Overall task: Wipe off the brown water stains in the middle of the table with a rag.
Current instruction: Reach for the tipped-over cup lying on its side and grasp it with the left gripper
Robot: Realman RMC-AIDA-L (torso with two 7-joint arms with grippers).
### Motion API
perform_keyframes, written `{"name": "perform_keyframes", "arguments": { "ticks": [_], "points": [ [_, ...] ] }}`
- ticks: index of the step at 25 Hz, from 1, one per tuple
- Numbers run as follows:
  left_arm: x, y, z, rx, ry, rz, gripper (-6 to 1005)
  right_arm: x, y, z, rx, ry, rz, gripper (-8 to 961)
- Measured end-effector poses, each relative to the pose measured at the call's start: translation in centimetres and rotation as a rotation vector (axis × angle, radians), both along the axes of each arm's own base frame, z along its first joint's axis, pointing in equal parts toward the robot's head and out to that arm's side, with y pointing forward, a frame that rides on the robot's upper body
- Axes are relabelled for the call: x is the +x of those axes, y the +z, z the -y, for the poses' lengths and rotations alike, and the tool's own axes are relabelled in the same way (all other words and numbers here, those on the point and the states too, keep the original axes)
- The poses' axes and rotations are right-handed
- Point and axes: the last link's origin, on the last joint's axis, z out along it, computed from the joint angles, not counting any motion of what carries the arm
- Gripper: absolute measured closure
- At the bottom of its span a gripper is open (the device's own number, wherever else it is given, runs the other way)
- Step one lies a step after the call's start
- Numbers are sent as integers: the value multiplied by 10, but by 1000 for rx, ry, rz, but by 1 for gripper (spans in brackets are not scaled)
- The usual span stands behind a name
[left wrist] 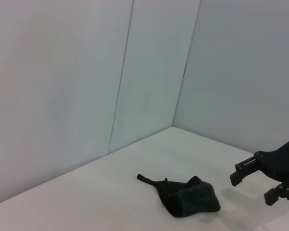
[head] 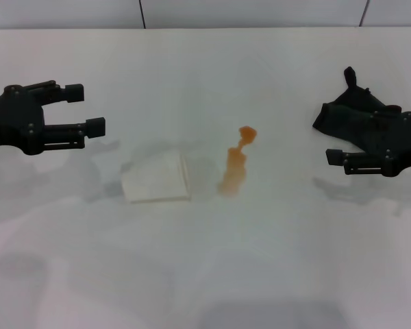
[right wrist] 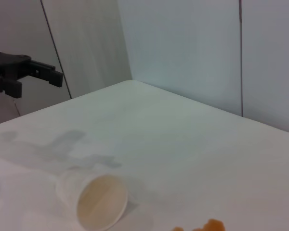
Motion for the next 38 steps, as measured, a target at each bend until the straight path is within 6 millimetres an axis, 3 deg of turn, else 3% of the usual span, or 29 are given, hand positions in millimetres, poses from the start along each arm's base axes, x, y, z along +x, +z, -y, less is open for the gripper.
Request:
{"name": "perform_keyframes", "arguments": {
  "ticks": [20,29,38],
  "points": [
    [1,4,-5,18,-10,-16,125,-1,0,0,-3,6,0,100],
    [10,22,-22,19,-31,-81,125,-3,-2,1,-13,7,-10,100],
    [36,12,-48,-163,-37,-301,126,-3,-3,2,-18,0,-22,100]
  ]
}}
